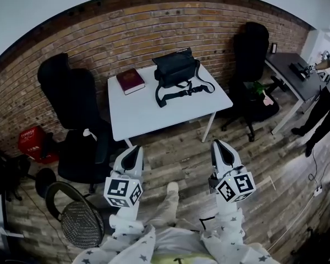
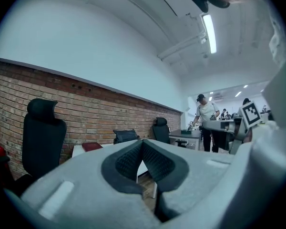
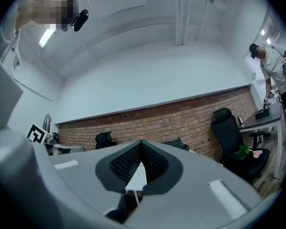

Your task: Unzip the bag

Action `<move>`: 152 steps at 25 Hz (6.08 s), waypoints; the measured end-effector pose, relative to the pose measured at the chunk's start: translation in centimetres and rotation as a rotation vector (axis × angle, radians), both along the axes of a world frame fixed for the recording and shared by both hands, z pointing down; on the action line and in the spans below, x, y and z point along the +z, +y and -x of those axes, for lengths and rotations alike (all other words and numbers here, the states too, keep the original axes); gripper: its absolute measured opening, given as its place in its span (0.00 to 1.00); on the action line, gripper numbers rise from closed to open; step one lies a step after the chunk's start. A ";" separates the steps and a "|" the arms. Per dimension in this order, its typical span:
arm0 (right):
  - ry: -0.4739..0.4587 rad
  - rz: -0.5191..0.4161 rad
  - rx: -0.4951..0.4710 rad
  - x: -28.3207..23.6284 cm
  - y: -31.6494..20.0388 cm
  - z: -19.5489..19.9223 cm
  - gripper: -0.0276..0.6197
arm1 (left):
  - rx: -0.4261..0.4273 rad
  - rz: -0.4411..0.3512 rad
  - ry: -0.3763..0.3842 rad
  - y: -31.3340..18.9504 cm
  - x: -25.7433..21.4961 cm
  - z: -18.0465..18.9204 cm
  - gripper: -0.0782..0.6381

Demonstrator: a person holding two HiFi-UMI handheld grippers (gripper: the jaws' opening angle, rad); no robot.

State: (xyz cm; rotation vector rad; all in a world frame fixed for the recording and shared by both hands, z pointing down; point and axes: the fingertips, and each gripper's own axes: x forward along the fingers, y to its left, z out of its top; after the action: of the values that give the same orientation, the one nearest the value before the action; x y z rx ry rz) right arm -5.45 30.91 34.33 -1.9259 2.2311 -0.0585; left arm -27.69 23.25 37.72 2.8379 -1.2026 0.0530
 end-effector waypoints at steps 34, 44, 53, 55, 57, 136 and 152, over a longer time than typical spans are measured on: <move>-0.016 0.082 0.005 2.5 -29.4 -11.1 0.05 | 0.043 0.101 0.004 -29.1 3.3 -13.1 0.11; -0.031 0.073 -0.128 3.2 -38.7 -13.4 0.05 | -0.088 0.112 0.017 -36.0 3.8 -14.2 0.11; -0.025 0.096 -0.270 3.8 -46.7 -15.5 0.05 | -0.166 0.158 0.027 -41.6 4.9 -17.1 0.11; -0.033 0.129 -0.301 4.9 -48.2 -15.6 0.05 | -0.178 0.175 0.024 -42.5 5.4 -17.5 0.11; -0.033 0.171 -0.334 6.3 -49.6 -15.3 0.04 | -0.188 0.185 0.015 -43.4 5.9 -17.9 0.11; 0.059 0.539 -0.542 21.3 -57.4 -6.1 0.11 | 0.040 0.281 -0.005 -56.8 11.0 -23.9 0.25; 0.069 0.540 -0.531 21.0 -58.6 -9.6 0.11 | -0.009 0.276 -0.012 -56.8 11.3 -23.7 0.25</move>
State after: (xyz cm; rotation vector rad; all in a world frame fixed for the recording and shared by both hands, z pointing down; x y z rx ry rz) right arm 4.12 -27.65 55.29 -1.4732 2.9335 -0.7455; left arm -3.99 -33.59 48.99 2.5967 -1.1130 0.2186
